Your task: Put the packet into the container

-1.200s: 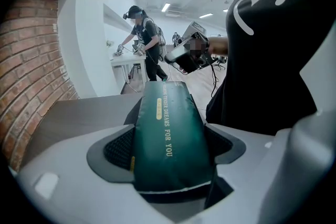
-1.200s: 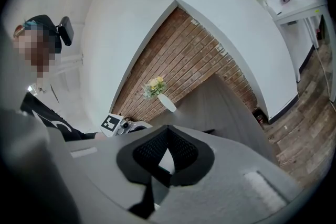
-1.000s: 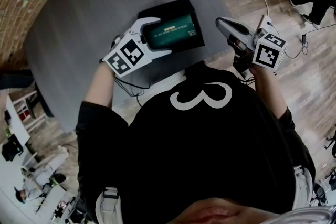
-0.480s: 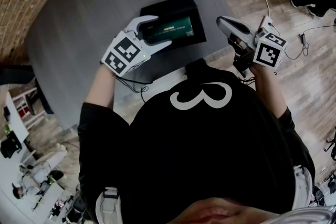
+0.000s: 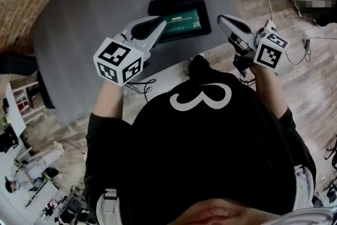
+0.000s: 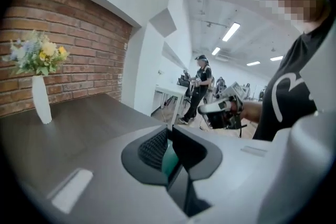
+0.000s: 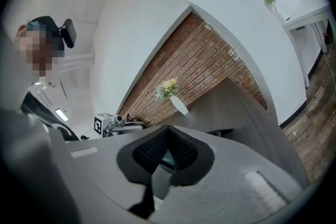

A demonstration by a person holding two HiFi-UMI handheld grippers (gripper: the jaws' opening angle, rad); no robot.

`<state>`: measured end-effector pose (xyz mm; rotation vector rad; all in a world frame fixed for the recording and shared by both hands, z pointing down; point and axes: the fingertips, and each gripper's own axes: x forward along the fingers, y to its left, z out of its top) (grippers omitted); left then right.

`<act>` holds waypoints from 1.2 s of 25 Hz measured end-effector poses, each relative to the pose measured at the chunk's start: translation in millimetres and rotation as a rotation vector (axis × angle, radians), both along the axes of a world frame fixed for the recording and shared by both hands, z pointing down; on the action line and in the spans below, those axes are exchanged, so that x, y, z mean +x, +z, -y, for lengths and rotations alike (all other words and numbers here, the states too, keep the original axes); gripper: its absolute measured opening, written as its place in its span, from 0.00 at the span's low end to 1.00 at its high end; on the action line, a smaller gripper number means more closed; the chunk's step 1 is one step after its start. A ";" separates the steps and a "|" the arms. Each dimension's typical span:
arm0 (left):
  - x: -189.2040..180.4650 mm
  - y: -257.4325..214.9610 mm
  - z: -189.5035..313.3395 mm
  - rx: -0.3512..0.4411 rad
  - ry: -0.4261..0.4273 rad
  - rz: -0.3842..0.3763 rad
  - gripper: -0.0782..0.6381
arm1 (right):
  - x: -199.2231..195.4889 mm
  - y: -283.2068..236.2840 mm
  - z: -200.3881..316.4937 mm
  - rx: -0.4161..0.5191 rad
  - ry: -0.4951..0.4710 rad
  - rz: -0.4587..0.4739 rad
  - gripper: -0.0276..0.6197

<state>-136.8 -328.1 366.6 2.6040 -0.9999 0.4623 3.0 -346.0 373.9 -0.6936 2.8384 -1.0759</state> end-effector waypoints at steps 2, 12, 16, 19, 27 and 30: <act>-3.9 -14.5 -8.1 -0.010 -0.048 -0.053 0.13 | -6.7 -6.9 -8.5 0.022 -0.018 -0.005 0.05; -19.8 -24.5 -56.9 -0.062 -0.258 -0.172 0.13 | -55.7 -29.9 -66.0 0.149 -0.136 -0.067 0.05; -14.2 -24.2 -80.4 -0.062 -0.273 -0.238 0.13 | -70.2 -26.0 -92.3 0.139 -0.186 -0.058 0.05; -10.2 -13.6 -95.5 -0.081 -0.270 -0.237 0.13 | -74.0 -22.8 -105.0 0.136 -0.198 -0.071 0.05; -5.2 -26.6 -114.8 -0.023 -0.235 -0.242 0.13 | -75.5 -29.0 -118.3 0.158 -0.180 -0.070 0.04; -3.1 -30.2 -119.2 -0.013 -0.226 -0.247 0.13 | -75.9 -29.0 -123.3 0.172 -0.183 -0.081 0.04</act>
